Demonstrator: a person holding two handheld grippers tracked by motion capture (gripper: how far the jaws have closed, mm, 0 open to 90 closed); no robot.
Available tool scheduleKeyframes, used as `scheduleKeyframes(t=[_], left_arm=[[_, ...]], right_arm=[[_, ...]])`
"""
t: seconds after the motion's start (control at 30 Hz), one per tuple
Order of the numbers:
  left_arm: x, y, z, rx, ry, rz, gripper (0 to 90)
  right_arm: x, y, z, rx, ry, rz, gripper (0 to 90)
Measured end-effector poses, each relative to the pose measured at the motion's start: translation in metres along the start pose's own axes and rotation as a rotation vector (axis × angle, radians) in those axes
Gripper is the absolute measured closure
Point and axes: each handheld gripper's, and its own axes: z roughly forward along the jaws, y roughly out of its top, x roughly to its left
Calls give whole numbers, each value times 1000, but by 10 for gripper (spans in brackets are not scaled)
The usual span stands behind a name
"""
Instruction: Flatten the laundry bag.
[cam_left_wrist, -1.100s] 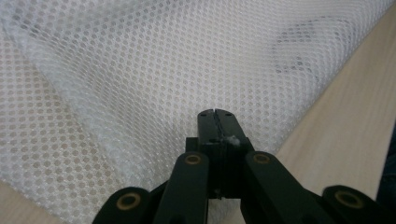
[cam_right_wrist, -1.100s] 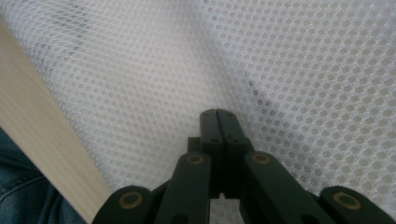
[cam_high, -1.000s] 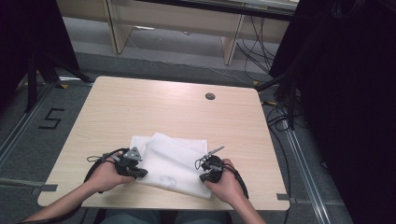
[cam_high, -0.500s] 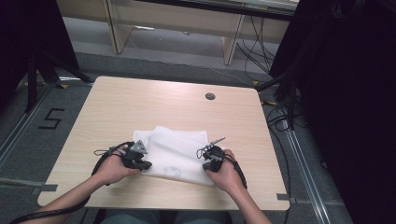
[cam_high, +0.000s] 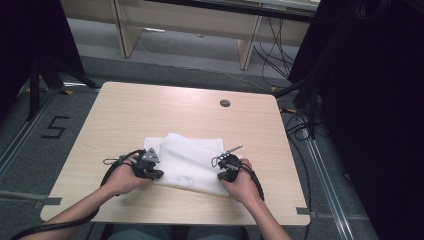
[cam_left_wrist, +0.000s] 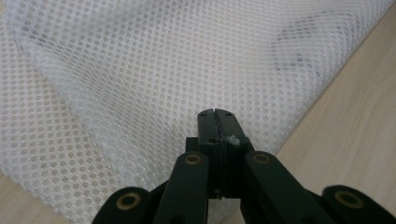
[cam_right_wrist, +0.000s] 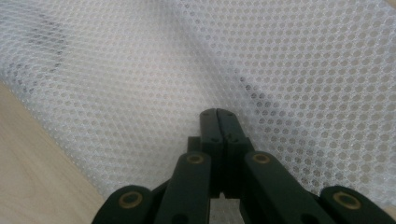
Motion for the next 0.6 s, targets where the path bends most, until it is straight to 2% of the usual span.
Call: scheduleKeyframes(t=[0.03, 0.07, 0.1, 0.2, 0.23, 0.27, 0.33, 0.37, 0.4, 0.43, 0.47, 0.5, 0.6], left_arm=[[0, 0, 1, -4, 7, -3, 892], [1, 1, 0, 4, 7, 19, 892], [2, 2, 0, 4, 6, 23, 892], [3, 2, 2, -10, 10, 13, 892], [5, 3, -1, 30, 9, 55, 893], [2, 2, 3, -11, 6, -3, 892], [4, 3, 2, -3, 13, 15, 892], [4, 3, 2, -4, 14, 18, 892], [4, 3, 2, -7, 15, 18, 892], [4, 3, 2, -6, 15, 20, 892], [3, 3, 3, -10, 14, 6, 892], [2, 3, 2, -4, 28, 19, 892], [1, 4, 3, -5, 30, 17, 893]], right_arm=[[1, 0, -1, 10, -1, 15, 900], [0, 1, 0, 5, -4, 8, 900], [-1, 2, 1, -1, -8, -2, 900], [-1, 3, 1, 0, -12, 2, 900], [-3, 3, 1, -1, -10, -2, 900], [-3, 3, 1, -2, -7, -2, 900], [-4, 4, 2, -7, -13, -6, 900], [-2, 4, 1, 6, -8, 23, 900], [-4, 4, 2, -8, -6, 3, 900], [-4, 4, 2, -8, -6, 3, 900], [-5, 4, 2, -10, -4, -7, 900], [-4, 4, 2, -7, -2, 9, 900], [-5, 4, 2, -3, 0, 7, 900]])
